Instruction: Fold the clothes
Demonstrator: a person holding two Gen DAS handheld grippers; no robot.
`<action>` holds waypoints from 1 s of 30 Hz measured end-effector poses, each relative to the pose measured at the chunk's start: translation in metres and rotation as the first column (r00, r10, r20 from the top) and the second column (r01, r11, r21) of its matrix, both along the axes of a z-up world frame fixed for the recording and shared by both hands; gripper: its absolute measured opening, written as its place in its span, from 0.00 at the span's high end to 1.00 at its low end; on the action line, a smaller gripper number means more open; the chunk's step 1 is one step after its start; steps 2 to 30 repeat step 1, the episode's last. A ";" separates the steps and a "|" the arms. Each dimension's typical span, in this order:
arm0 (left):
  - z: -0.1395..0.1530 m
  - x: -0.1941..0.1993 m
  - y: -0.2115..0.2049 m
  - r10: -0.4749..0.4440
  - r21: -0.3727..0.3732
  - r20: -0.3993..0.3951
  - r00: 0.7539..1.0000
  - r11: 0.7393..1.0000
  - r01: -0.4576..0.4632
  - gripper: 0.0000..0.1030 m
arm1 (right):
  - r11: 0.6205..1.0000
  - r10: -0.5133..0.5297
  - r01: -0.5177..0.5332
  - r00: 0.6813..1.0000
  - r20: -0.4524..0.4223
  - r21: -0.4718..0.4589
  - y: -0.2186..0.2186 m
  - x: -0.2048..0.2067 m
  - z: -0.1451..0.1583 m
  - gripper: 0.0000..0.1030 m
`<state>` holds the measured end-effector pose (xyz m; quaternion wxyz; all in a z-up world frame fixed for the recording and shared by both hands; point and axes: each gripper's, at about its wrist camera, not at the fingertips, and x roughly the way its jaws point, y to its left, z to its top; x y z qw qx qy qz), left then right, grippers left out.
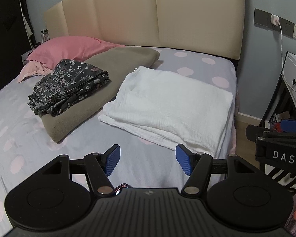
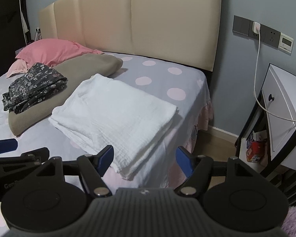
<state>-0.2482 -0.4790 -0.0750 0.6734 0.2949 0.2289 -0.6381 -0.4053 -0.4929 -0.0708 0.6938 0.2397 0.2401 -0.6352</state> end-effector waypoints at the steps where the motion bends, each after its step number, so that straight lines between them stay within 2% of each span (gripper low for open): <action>1: 0.000 0.000 0.000 0.002 -0.001 -0.002 1.000 1.000 -0.002 0.41 | 1.000 0.001 -0.001 1.000 -0.001 -0.001 0.000 0.000 0.000 0.30; 30: 0.000 0.000 0.000 0.002 -0.001 -0.002 1.000 1.000 -0.002 0.41 | 1.000 0.001 -0.001 1.000 -0.001 -0.001 0.000 0.000 0.000 0.30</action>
